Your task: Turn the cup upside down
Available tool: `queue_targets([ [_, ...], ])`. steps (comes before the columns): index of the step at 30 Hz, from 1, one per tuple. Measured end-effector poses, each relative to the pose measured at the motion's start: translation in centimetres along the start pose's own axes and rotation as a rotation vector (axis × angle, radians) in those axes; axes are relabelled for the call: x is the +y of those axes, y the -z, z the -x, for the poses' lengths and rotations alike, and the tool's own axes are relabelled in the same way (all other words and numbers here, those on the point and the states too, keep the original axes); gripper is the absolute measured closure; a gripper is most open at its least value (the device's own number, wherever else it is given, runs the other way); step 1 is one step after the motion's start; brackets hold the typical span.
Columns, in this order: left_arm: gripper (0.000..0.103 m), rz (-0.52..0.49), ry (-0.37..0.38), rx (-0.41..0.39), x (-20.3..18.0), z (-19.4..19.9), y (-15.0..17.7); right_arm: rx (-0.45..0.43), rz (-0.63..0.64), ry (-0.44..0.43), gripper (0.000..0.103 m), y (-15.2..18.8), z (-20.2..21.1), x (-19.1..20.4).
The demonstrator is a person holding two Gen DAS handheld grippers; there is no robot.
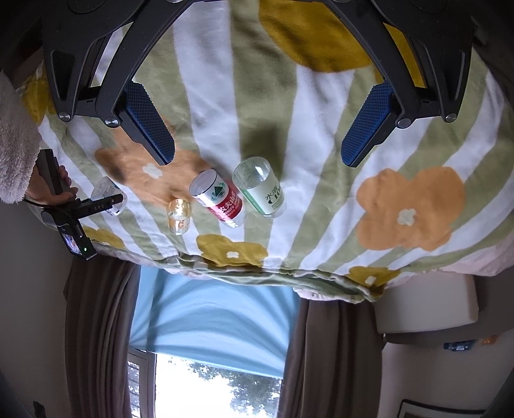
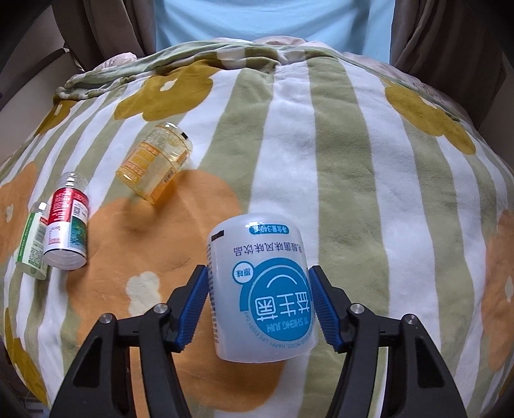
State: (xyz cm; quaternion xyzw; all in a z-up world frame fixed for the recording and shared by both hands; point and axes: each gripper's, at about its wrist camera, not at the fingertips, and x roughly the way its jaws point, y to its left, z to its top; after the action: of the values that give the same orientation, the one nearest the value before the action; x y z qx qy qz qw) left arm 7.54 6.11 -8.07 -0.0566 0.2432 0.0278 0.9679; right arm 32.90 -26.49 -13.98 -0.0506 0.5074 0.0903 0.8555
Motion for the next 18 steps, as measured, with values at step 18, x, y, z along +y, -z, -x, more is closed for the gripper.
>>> queue_targets([
  [18, 0.0, 0.028, 0.021, -0.087, 0.4, 4.7, -1.0, -0.095, -0.075, -0.222, 0.044, 13.2, 6.5, 12.9],
])
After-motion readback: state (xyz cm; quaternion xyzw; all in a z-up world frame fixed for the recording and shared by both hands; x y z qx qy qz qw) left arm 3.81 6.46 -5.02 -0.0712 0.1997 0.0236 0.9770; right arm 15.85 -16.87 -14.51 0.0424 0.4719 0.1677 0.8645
